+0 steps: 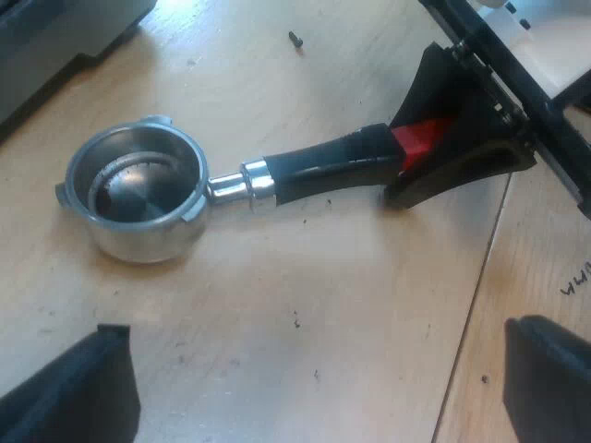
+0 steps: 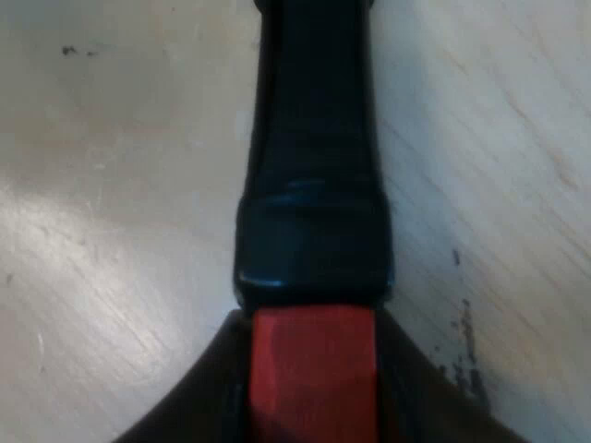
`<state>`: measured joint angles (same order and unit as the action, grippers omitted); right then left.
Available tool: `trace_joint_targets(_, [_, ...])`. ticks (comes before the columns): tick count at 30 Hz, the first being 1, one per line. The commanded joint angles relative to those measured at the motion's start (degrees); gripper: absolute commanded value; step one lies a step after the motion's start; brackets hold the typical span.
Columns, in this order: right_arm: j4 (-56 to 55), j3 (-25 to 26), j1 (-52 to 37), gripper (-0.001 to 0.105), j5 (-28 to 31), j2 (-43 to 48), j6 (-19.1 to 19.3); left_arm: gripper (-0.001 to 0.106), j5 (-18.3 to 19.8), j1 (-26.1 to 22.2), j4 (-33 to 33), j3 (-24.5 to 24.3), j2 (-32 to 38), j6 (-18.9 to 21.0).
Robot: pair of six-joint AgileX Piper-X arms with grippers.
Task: Grind coffee beans and then tamp
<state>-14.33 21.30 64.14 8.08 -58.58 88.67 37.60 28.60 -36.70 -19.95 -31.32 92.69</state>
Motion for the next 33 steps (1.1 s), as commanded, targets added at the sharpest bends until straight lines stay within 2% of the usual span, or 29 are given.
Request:
trace_joint_targets(1, [1.4,0.3,-0.2,0.0,0.6,0.5,0.6,0.082,0.7,0.3,0.9,-0.1,0.2,-0.1])
trace_joint_targets(8, [-4.8,0.3,-0.2,0.001,0.6,0.5,0.6,0.082,0.7,0.3,0.9,-0.1,0.2,-0.1])
trace_joint_targets(12, [-4.7,0.3,-0.2,0.021,0.6,0.5,-0.1,0.082,0.7,0.3,0.9,-0.1,0.2,0.0])
trace_joint_targets(15, [-4.9,0.3,-0.2,0.049,0.7,0.5,0.0,0.082,0.5,0.3,0.9,-0.1,0.2,0.0])
trace_joint_targets(17, [-5.3,0.4,-0.2,0.056,1.3,0.6,-0.2,0.082,-0.7,0.3,0.9,-0.1,0.2,0.2])
trace_joint_targets(22, [-15.2,3.4,-0.2,0.057,5.0,0.6,-0.2,0.082,-6.8,0.3,0.4,-2.3,0.2,1.9])
trace_joint_targets(28, [-27.4,8.3,-0.2,0.057,4.5,0.6,0.2,0.082,-7.5,0.3,-2.5,-4.1,0.2,1.9])
trace_joint_targets(30, [-29.8,9.6,-0.2,0.06,4.8,0.6,0.2,0.082,-7.6,0.3,-3.8,-4.8,0.2,1.9])
trace_joint_targets(33, [-33.1,11.8,0.2,0.069,6.1,1.5,0.8,0.082,-10.6,0.3,-6.8,-6.8,0.2,1.9])
